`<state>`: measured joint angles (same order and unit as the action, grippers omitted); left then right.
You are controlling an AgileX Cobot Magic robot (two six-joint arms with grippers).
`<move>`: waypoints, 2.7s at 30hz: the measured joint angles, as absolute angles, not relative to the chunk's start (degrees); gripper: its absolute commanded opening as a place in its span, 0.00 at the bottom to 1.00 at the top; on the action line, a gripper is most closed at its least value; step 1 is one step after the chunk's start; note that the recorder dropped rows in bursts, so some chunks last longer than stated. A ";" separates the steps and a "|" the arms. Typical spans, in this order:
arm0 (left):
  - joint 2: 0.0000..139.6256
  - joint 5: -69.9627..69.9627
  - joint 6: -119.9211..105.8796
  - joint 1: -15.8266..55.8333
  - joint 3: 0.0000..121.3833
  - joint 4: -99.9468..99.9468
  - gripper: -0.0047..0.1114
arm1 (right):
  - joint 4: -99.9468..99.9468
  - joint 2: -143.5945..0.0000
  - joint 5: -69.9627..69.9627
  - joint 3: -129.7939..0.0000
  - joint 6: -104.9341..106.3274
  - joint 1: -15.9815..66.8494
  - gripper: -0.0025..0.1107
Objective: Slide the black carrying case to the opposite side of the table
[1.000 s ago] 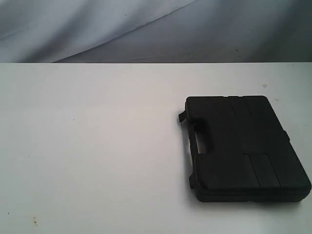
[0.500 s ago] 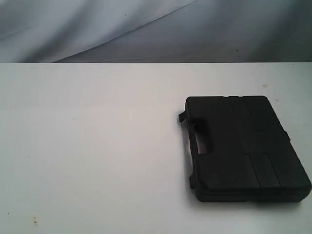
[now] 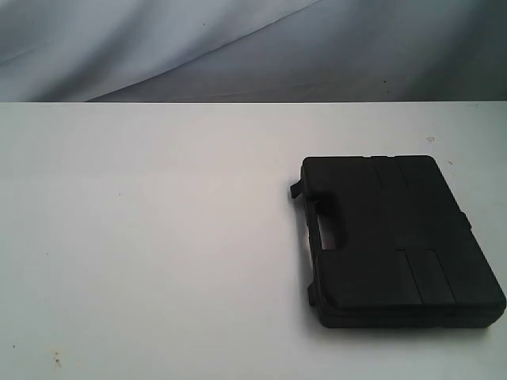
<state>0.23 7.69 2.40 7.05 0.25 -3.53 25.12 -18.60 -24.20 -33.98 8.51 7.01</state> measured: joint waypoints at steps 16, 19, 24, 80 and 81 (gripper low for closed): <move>0.23 7.69 2.40 7.05 0.25 -3.53 0.04 | 18.96 -40.07 -32.41 -47.68 10.32 15.00 0.02; 0.23 7.69 2.40 7.05 0.25 -3.53 0.04 | 15.15 -43.35 -33.22 -47.68 9.36 18.95 0.02; 0.23 7.69 2.40 7.05 0.25 -3.53 0.04 | 8.15 -48.37 -34.59 -47.68 5.81 24.36 0.02; 0.23 7.69 2.40 7.05 0.25 -3.53 0.04 | 7.84 -101.39 -57.42 -80.47 -6.00 32.29 0.02; 0.23 7.69 2.40 7.05 0.25 -3.53 0.04 | 7.72 -102.33 -57.55 -81.33 -6.71 32.96 0.02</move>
